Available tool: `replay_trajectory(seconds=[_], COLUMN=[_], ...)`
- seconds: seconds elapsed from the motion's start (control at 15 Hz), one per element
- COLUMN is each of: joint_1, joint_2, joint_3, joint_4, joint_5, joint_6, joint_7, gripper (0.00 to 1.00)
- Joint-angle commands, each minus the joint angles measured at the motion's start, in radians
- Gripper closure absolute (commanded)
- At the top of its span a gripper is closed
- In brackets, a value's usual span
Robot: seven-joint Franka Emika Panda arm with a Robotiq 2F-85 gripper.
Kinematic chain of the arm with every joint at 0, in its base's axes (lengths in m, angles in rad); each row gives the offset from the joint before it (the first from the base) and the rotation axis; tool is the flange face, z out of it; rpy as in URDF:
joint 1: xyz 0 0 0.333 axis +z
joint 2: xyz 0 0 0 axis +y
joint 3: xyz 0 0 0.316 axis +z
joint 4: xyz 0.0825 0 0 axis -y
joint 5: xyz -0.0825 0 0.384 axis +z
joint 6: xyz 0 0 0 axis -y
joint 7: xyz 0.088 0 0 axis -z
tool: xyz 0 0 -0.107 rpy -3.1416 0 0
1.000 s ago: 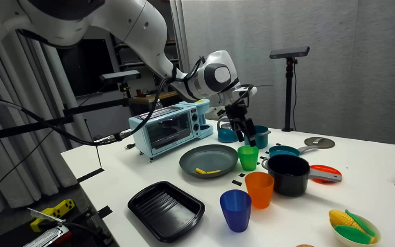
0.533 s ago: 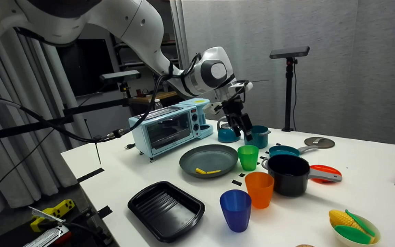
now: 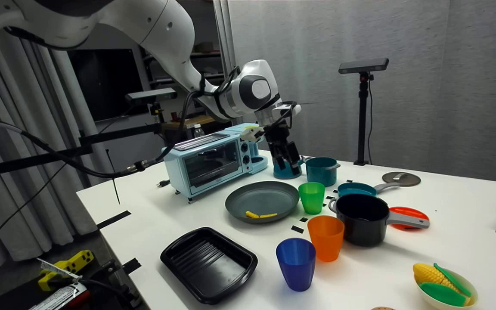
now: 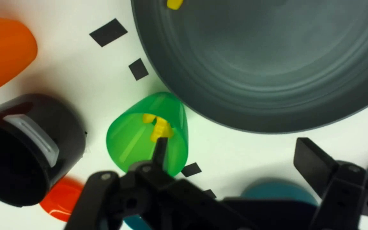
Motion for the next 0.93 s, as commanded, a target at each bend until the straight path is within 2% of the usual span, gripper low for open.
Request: replay_trajectory(seconds=[0.0, 0.4, 0.87], joint_1=[-0.013, -0.009, -0.007], joint_2=[-0.055, -0.076, -0.089], joint_3=[0.039, 0.067, 0.056], joint_4=[-0.096, -0.177, -0.274], joint_5=[0.026, 0.026, 0.015], joint_6=[0.022, 0.037, 0.053], joint_7=[-0.051, -0.082, -0.077], gripper=[0.0, 0.0, 0.0])
